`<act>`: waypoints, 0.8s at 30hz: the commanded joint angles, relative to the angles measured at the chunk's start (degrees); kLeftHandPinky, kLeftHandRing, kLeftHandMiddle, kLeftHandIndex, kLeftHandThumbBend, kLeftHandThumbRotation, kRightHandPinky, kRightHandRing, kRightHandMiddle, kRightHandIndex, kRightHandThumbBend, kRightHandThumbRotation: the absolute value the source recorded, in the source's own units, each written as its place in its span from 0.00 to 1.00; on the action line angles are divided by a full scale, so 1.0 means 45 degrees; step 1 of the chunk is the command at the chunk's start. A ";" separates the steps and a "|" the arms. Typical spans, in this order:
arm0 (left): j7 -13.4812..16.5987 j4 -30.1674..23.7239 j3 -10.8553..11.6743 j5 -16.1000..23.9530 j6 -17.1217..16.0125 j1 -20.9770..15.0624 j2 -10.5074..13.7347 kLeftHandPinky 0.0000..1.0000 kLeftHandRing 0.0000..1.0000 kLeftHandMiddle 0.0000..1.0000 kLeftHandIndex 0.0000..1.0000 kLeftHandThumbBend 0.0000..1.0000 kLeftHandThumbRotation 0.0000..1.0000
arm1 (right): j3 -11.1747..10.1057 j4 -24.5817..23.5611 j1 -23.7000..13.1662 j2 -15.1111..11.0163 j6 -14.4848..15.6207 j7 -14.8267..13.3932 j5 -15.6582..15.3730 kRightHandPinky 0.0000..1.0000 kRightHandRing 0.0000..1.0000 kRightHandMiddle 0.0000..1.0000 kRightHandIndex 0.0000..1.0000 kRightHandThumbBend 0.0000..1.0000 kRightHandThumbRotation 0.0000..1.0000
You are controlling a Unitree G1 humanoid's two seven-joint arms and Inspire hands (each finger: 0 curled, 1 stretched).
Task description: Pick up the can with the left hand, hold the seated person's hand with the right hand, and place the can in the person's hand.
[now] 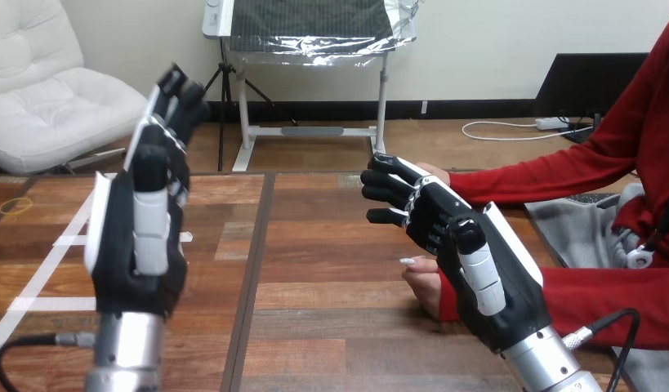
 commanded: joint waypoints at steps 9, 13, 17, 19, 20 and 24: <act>0.0115 0.2025 0.0736 0.0298 -0.0594 -0.1904 0.0768 1.00 0.95 0.93 0.93 0.78 1.00 | -0.0241 -0.0332 -0.0609 0.0020 -0.0052 -0.0034 0.0125 0.79 0.85 0.85 0.87 0.88 1.00; 0.0091 0.2753 0.0922 0.0327 -0.0748 -0.2341 0.1000 1.00 0.95 0.94 0.94 0.78 1.00 | -0.0246 -0.0408 -0.0577 0.0028 0.0024 -0.0102 0.0101 0.78 0.85 0.85 0.87 0.88 1.00; 0.0152 0.3327 0.1067 0.0385 -0.0840 -0.2686 0.1181 1.00 0.96 0.95 0.94 0.75 0.95 | -0.0247 -0.0412 -0.0584 0.0038 0.0038 -0.0139 0.0075 0.78 0.85 0.85 0.87 0.88 1.00; 0.0251 0.3604 0.1152 0.0513 -0.0899 -0.2856 0.1271 1.00 0.97 0.95 0.94 0.73 0.88 | -0.0245 -0.0398 -0.0595 0.0039 0.0023 -0.0138 0.0065 0.78 0.85 0.85 0.86 0.87 1.00; 0.0304 0.3731 0.1187 0.0584 -0.0929 -0.2933 0.1311 1.00 0.96 0.95 0.94 0.73 0.84 | -0.0245 -0.0392 -0.0602 0.0038 0.0021 -0.0138 0.0061 0.78 0.85 0.85 0.86 0.87 1.00; 0.0720 0.4131 0.1295 0.0999 -0.0991 -0.3223 0.1451 1.00 0.95 0.94 0.94 0.78 0.71 | -0.0244 -0.0380 -0.0611 0.0031 0.0013 -0.0128 0.0051 0.78 0.85 0.85 0.86 0.87 1.00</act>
